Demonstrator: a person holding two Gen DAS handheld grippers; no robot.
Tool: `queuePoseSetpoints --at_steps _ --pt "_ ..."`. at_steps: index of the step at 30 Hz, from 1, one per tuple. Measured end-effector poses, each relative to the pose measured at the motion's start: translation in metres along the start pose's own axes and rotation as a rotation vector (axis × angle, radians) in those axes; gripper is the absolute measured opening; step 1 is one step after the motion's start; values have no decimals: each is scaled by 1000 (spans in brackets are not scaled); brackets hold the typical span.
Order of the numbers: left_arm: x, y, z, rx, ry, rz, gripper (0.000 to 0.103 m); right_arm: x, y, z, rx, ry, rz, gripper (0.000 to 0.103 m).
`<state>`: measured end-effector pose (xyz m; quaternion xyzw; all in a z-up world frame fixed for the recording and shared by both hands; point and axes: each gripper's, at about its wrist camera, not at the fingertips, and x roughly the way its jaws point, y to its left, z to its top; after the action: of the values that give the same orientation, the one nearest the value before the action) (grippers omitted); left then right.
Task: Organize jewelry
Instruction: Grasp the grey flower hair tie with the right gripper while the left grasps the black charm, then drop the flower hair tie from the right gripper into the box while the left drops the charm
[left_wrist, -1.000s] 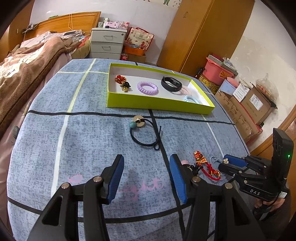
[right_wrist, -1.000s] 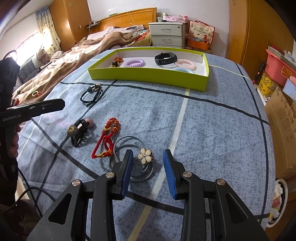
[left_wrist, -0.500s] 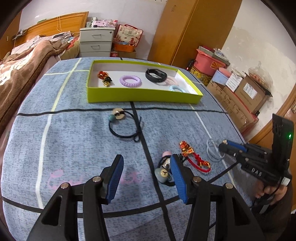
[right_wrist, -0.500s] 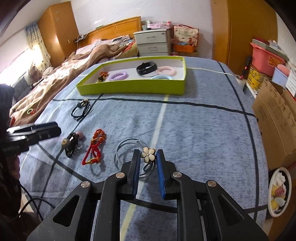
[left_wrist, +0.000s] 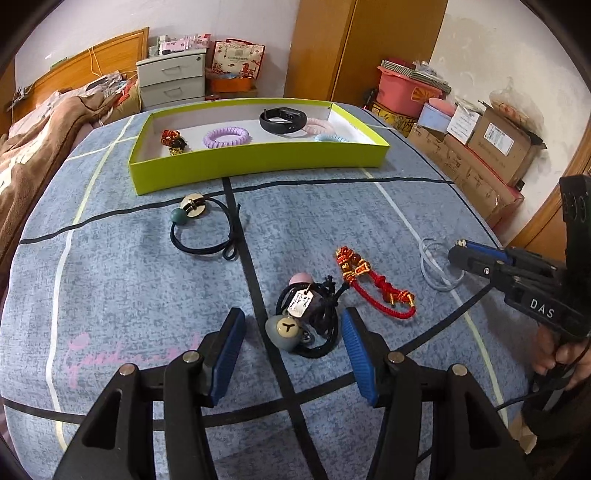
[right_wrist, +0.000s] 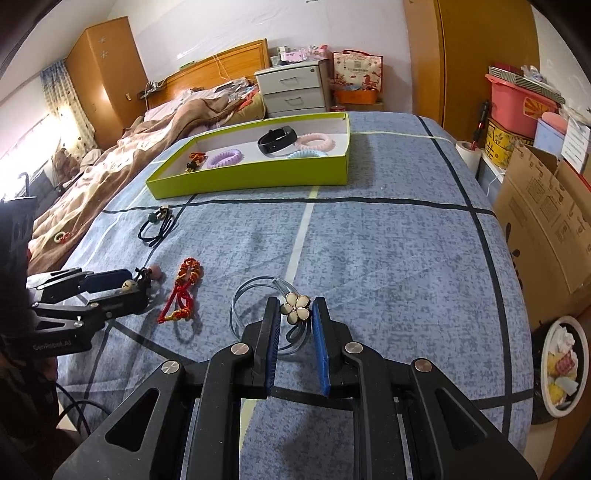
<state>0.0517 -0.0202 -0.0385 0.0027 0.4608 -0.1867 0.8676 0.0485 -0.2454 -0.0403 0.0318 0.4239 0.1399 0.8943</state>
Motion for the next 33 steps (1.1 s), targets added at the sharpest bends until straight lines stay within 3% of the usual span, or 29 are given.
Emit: queuePoseSetpoints --at_steps 10,14,19,33 --pt "6 -5 3 27 -22 44 56 1 1 0 2 -2 -4 18" --pt "4 -4 2 27 -27 49 36 1 2 0 3 0 -7 18" --pt "3 4 3 1 -32 46 24 1 3 0 8 -3 -9 18" --pt "-5 10 4 -22 -59 39 16 -3 4 1 16 -17 -17 18"
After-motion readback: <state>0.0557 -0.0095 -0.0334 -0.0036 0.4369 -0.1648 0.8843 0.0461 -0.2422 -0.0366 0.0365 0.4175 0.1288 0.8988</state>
